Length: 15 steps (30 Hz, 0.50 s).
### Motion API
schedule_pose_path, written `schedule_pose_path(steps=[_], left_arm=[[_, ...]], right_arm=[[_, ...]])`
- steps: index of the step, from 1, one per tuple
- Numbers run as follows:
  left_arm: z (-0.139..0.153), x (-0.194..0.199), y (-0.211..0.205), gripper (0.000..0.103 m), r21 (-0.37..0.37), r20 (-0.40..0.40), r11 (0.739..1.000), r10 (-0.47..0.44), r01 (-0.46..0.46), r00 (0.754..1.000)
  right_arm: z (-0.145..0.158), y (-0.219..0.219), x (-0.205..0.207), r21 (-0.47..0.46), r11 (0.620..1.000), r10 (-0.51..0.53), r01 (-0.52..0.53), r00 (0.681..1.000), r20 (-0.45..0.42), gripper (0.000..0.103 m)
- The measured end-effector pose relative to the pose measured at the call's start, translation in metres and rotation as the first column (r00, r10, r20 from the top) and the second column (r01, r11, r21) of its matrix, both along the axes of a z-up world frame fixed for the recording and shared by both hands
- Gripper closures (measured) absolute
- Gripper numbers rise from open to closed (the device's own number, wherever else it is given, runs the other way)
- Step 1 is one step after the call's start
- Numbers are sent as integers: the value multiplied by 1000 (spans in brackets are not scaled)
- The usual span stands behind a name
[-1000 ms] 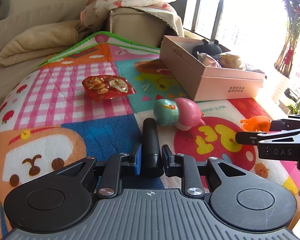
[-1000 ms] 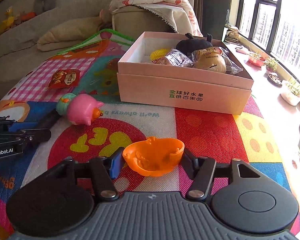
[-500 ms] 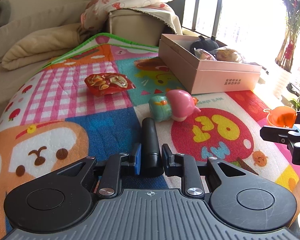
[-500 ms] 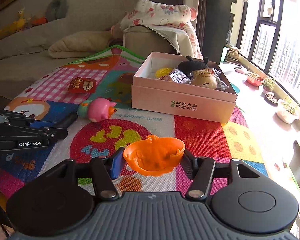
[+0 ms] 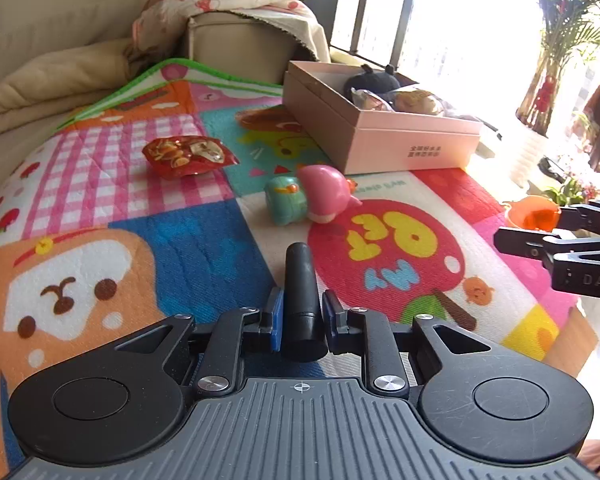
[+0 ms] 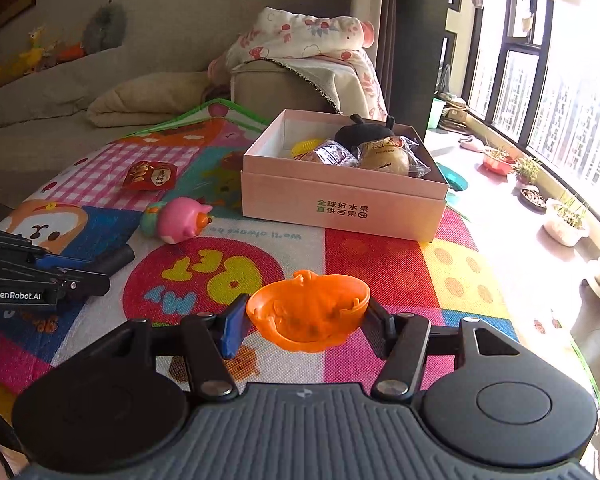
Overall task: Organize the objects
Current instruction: 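Carry the orange cup up over the pink box with the right tool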
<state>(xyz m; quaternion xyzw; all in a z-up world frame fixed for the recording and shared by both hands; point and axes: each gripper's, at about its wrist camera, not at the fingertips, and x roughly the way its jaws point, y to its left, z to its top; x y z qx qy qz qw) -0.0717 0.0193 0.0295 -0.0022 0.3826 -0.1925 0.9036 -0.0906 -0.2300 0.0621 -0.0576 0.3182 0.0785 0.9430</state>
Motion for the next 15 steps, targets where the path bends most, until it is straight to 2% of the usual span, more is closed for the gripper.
schedule_pose_path(steps=[4,7,11,15], left_arm=[[24,2,-3,80,-68,-1,997,-44,44,999],[65,18,-18,80,-88,90,992,-84,91,992],[112,61,-49,80,-100,204,987,-106,129,973],[120,115,-86,79,-98,254,990,-72,100,964]], right_arm=[[2,-9,8,14,1000,-14,14,1000,4,44],[3,-14,14,31,999,-18,17,1000,10,44],[2,-17,20,47,999,-16,15,1000,15,44],[-1,-23,27,41,998,-37,37,999,3,44]])
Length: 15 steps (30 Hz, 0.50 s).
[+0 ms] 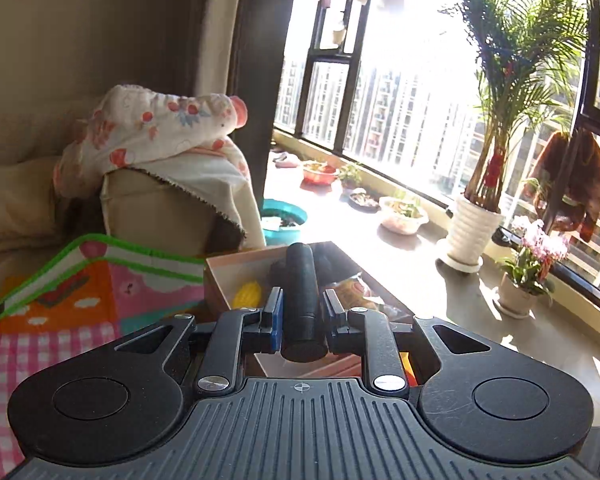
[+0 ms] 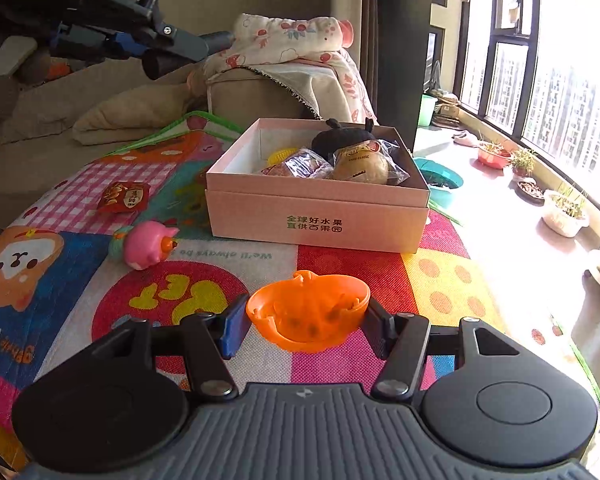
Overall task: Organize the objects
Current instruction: 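Carry the orange cup up over the pink box with the right tool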
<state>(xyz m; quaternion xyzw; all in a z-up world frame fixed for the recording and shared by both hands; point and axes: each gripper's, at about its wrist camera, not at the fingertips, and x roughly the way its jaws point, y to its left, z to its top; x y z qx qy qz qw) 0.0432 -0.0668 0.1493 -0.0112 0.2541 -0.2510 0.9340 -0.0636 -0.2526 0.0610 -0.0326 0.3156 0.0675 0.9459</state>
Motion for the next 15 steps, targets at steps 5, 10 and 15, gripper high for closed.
schedule_pose_path(steps=[5,10,15], left_arm=[[-35,54,-24,79,-49,-61,998,36,-39,997],[-55,53,-11,79,-45,-49,996,73,-76,996],[-60,25,30,79,-28,-47,997,69,-70,997]], right_arm=[[-4,-13,11,-9,999,-51,51,998,-23,44],[-9,-17,22,-14,997,-71,70,996,-50,44],[-11,-10,34,-10,999,-47,47,996,-72,44]])
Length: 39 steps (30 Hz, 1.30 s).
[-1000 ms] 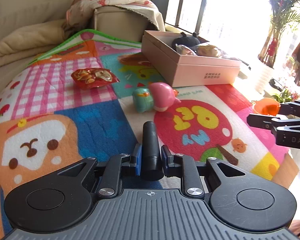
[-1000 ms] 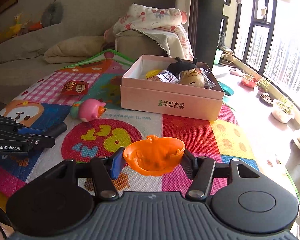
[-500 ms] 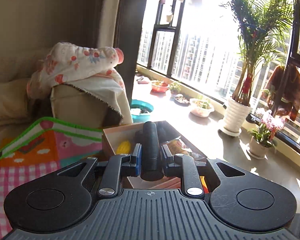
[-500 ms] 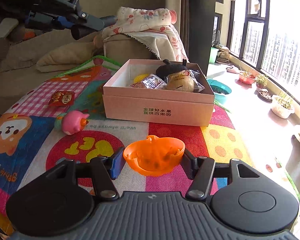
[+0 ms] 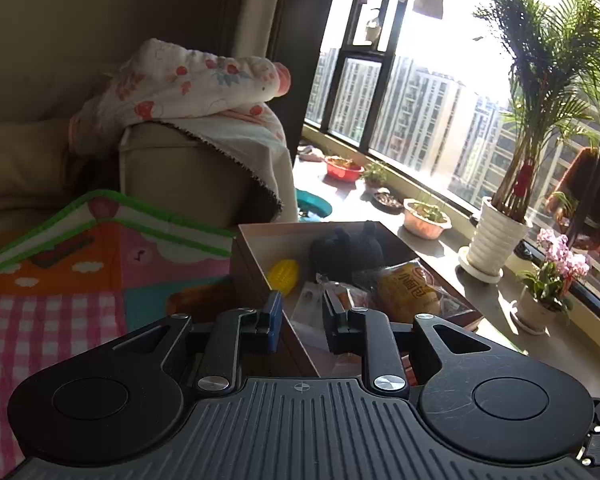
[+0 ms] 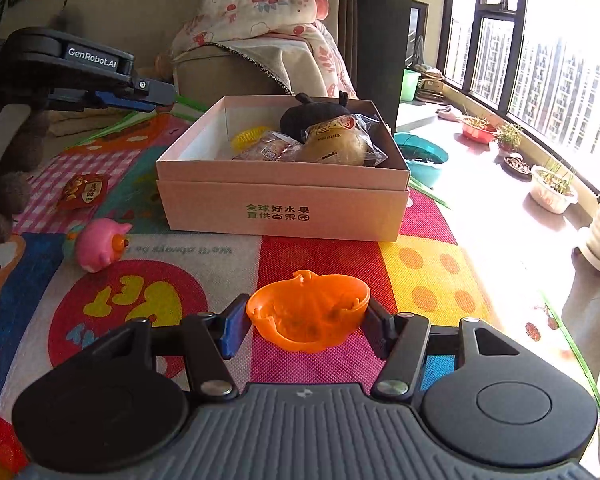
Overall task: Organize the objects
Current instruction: 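Carry the orange cup up over the pink box with the right tool, then open the right tool to drop the orange cup into the box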
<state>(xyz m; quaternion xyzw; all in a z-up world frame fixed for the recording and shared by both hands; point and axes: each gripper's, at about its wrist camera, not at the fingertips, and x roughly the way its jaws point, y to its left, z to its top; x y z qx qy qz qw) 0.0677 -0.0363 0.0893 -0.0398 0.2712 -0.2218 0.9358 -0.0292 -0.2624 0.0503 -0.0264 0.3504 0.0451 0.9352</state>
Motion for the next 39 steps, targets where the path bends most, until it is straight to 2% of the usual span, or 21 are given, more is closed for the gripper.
schedule_pose_path(steps=[5,8,12,16,17,19,21,27,32,35,39], left_arm=[[-19,-38,52,79,44,-46,999,30,-28,998],[-35,-55,77,79,39,-99,997,64,-60,993],[-54,-73,100,79,2,-158,994,110,-111,981],[-61,-84,108,79,8,-176,993,113,-114,978],[-60,-87,108,79,18,-170,994,106,-104,980],[-59,-91,109,79,34,-158,995,93,-89,983],[-58,-96,110,79,43,-148,997,76,-70,986],[-64,-96,105,79,67,-144,998,24,-14,989],[-58,-92,89,79,88,-91,994,-53,61,994],[-56,-81,87,79,84,-89,996,-24,32,996],[-52,-66,93,79,44,-107,998,44,-40,993]], right_arm=[[19,8,18,3,999,40,-40,999,17,44],[40,16,43,2,997,75,-75,996,56,44],[69,31,94,8,995,95,-96,990,109,44],[84,49,154,41,994,95,-100,990,107,44],[84,52,166,48,994,96,-100,991,95,43],[80,57,183,62,995,77,-82,994,71,32],[75,61,183,68,994,79,-83,995,59,22],[61,60,151,27,996,80,-82,995,59,17],[56,47,107,-15,994,107,-106,991,77,13],[46,40,83,-14,994,109,-109,991,75,0],[22,37,59,-21,995,101,-100,994,34,0]])
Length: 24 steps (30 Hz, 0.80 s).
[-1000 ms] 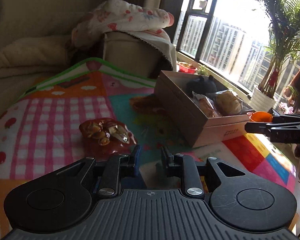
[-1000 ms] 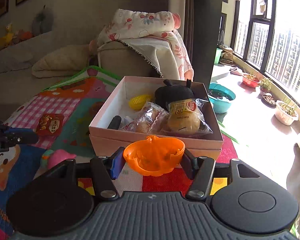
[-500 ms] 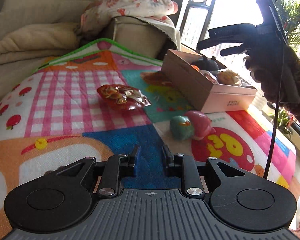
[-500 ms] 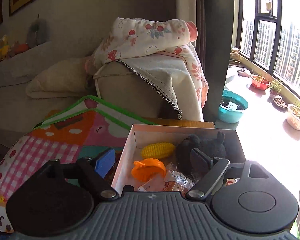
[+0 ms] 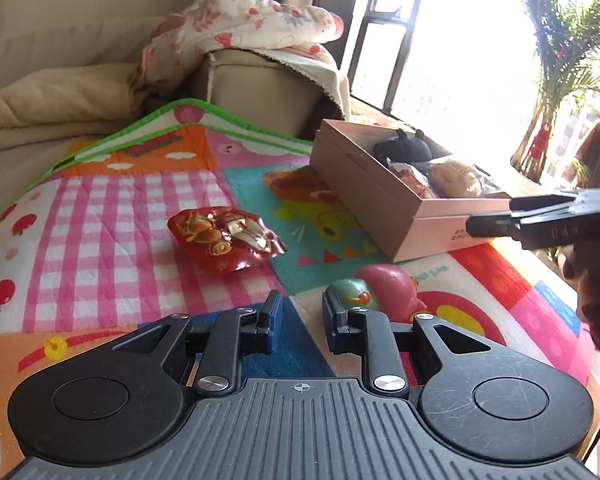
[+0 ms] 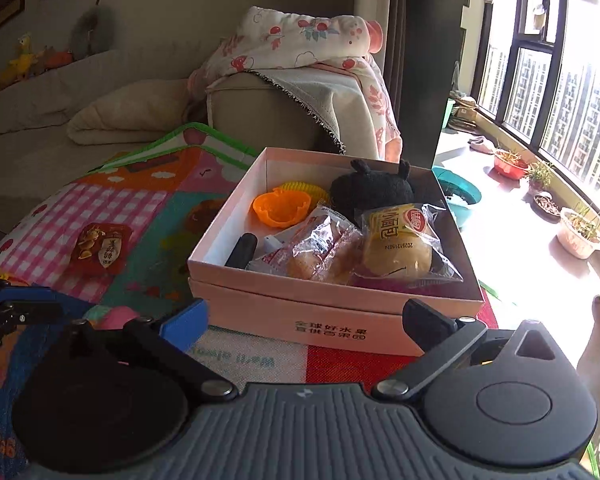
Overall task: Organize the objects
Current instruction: 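Open the right tool to drop the orange cup into the box, then grasp the pink-and-teal toy with the left tool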
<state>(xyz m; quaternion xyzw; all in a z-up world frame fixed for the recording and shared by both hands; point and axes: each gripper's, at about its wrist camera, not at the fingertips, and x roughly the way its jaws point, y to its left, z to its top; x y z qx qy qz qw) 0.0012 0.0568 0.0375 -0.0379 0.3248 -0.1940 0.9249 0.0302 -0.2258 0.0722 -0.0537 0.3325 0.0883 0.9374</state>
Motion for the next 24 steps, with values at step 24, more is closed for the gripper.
schedule_pose_path(steps=[24], left_arm=[[14,26,-70,76,400,-74,717,-596,571,800]], right_arm=[[-49,-7,-27,90,996,7,3,994,-105,0]])
